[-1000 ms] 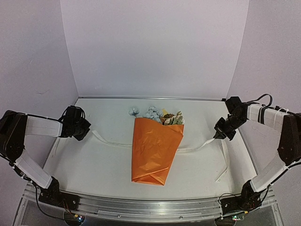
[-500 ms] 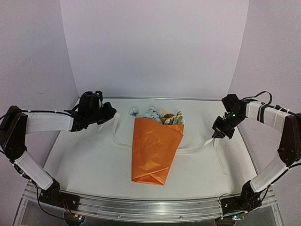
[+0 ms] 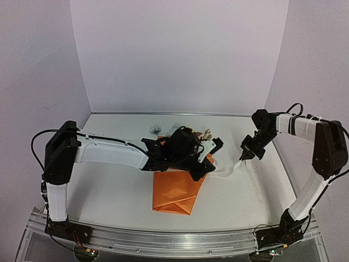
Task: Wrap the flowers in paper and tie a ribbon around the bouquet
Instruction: Place the left side of the ribbon on the folded bouquet, then adjust the left side of the ribbon on the folded bouquet.
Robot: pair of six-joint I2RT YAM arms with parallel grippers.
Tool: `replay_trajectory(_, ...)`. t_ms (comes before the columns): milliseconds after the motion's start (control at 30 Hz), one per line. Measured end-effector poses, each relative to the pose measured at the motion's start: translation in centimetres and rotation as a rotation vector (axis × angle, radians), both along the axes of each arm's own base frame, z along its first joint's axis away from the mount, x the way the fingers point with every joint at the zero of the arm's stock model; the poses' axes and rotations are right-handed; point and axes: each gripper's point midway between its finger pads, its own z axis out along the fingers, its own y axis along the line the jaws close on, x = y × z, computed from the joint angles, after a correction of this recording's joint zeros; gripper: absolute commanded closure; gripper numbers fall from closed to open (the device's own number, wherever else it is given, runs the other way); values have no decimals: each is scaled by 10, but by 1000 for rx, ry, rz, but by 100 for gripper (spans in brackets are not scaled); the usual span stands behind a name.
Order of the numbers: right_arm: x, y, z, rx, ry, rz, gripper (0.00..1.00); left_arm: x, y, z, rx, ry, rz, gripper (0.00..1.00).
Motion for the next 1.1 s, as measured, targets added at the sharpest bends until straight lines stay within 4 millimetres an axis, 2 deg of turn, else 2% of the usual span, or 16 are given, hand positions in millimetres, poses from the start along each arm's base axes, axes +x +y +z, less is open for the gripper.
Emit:
replay_trajectory(67, 5, 3, -1, 11, 5, -4, 100, -20, -11, -25, 79, -21, -77, 100)
replay_trajectory(133, 10, 5, -2, 21, 11, -8, 96, -26, -14, -53, 163, -26, -124, 98)
replay_trajectory(233, 15, 9, -5, 35, 25, -15, 79, -23, -8, -88, 257, -17, -147, 79)
replay_trajectory(333, 17, 11, -5, 40, 27, -7, 58, -16, 0, -105, 309, -12, -145, 63)
replay_trajectory(367, 17, 12, -4, 38, 26, 4, 53, -12, 2, -105, 311, -10, -135, 58)
replay_trajectory(467, 15, 14, 4, 25, 19, 50, 46, 0, 3, -99, 283, -1, -102, 52)
replay_trajectory(567, 10, 19, 13, 12, 6, 112, 39, 12, 11, -87, 234, 24, -62, 49)
replay_trajectory(633, 2, 22, 19, -2, -6, 164, 37, 22, 21, -71, 197, 44, -24, 47)
replay_trajectory(733, -10, 33, 31, -27, -39, 276, 34, 40, 42, -38, 118, 69, 62, 44)
replay_trajectory(833, -16, 57, 45, -52, -100, 434, 33, 60, 79, -9, 36, 117, 198, 43)
replay_trajectory(933, -18, 92, 61, -70, -180, 612, 32, 85, 122, 6, -24, 177, 372, 42)
replay_trajectory(1033, -13, 131, 69, -98, -263, 786, 30, 103, 168, 0, -57, 262, 538, 42)
replay_trajectory(1100, -12, 156, 64, -126, -297, 898, 29, 111, 197, -12, -58, 314, 636, 42)
